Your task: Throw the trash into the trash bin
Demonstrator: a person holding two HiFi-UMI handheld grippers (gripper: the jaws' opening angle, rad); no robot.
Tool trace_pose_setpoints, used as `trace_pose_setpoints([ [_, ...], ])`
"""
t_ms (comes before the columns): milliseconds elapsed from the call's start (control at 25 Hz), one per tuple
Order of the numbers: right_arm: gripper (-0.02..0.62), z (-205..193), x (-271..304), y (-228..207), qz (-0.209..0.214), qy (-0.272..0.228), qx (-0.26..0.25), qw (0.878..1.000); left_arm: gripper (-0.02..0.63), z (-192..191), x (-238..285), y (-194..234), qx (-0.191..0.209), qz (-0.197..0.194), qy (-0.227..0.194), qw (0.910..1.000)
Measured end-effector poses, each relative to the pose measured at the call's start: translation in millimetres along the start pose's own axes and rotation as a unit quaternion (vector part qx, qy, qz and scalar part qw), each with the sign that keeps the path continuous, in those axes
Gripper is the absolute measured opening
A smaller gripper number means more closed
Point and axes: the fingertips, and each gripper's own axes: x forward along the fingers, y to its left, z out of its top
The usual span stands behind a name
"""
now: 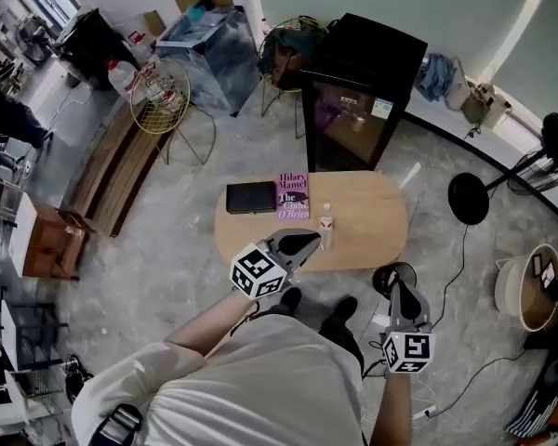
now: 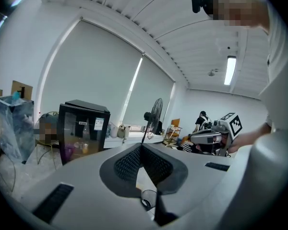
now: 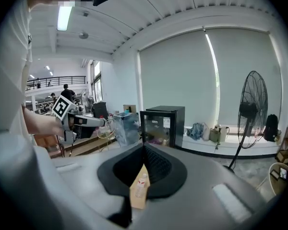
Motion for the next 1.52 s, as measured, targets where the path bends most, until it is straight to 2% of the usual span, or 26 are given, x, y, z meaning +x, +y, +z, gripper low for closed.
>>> trace_pose_setpoints([
  [240,0.011,-2.8,18.9,-35.8,0.052,0.013,-0.016,0.998,0.006,-13.7,19.4,-8.1,-0.026,0.054,-0.007,0.9982],
  [640,0.011,-42.8,69.3,-62.4,0.124,0.053,-0.018,0.991,0.006,-54.8,45.0,-0.1,-0.065,0.124,0.000,0.9902],
  [1000,0.011,-95.7,123.4,-62.6,0.147,0.110,-0.004,0.983,0.006,-97.1,58.5,20.0,-0.092,0.149,0.014,0.9844],
  [1440,0.012,-189.0,200.2,-37.4,0.176,0.172,0.020,0.969,0.006,-180.1,71.5,61.2,-0.142,0.166,0.035,0.9752],
  [1520,0.042,-204.3,212.7,-32.4,0.182,0.183,0.022,0.966,0.006,-192.9,73.1,65.4,-0.149,0.167,0.038,0.9739],
])
